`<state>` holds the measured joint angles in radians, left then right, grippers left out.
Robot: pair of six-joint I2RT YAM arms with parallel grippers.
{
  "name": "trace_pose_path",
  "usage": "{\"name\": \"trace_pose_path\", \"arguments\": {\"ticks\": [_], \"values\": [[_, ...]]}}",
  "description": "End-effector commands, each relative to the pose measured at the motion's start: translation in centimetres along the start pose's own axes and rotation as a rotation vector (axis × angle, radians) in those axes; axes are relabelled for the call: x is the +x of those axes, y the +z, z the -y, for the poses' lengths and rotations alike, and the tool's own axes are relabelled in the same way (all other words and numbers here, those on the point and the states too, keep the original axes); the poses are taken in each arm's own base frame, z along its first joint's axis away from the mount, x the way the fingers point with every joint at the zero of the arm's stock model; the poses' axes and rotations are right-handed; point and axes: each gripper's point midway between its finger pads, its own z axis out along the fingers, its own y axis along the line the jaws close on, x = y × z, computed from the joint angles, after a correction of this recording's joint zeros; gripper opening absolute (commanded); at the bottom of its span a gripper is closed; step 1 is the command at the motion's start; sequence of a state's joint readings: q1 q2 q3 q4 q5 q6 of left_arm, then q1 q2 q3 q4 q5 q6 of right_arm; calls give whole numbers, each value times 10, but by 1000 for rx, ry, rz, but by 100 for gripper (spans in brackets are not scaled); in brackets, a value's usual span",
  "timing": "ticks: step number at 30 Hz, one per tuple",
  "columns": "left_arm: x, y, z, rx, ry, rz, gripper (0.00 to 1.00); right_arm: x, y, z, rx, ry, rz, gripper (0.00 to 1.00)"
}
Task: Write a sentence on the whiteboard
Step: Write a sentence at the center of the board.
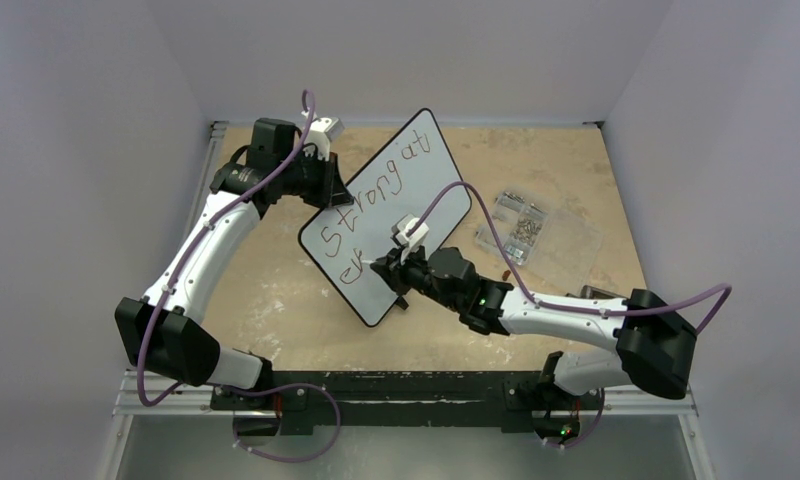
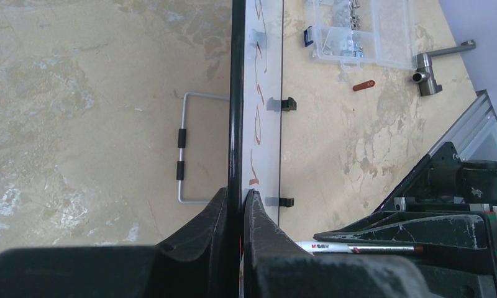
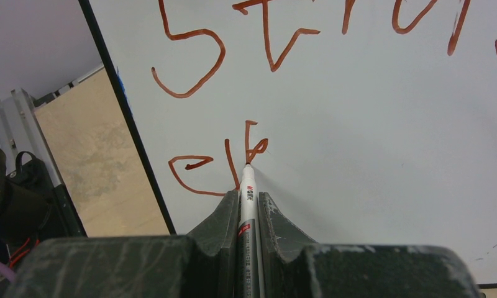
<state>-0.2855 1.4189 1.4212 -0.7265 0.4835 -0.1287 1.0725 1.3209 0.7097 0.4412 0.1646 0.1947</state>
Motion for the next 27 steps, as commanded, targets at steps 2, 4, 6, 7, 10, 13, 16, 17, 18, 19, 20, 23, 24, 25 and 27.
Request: {"name": "trace_pose_path", "arguments": {"ticks": [2,4,6,7,10,13,16,17,18,19,20,23,24,25,27], "values": [[-6,-11,-30,-168,76,27,0,11,-4,3,11,0,-28,0],[-6,-11,-30,-169,76,27,0,15,-4,11,54,-1,-39,0],[-6,-11,-30,-169,75,26,0,18,-5,18,95,0,-53,0],[-6,-11,-30,-169,75,26,0,20,-5,19,102,11,-61,0],[-6,-11,-30,-168,75,26,0,17,-7,26,143,13,-51,0],[-6,-11,-30,-169,74,26,0,11,-6,29,165,3,-45,0],[-6,-11,-30,-168,75,27,0,0,-3,29,175,0,-25,0],[-6,-11,-30,-168,75,28,0,-5,-2,28,175,-2,-16,0],[-6,-11,-30,-168,76,28,0,-12,-2,27,174,0,-3,0],[-6,-11,-30,-168,76,27,0,-20,-2,25,169,0,15,0],[-6,-11,-30,-169,76,28,0,-28,-2,24,165,-1,33,0],[-6,-11,-30,-168,75,25,0,-53,-7,17,129,4,103,0],[-6,-11,-30,-168,75,26,0,-59,-9,15,118,6,124,0],[-6,-11,-30,-169,76,26,0,-64,-11,14,113,7,139,0],[-6,-12,-29,-168,76,27,0,-71,-13,13,109,8,160,0]]}}
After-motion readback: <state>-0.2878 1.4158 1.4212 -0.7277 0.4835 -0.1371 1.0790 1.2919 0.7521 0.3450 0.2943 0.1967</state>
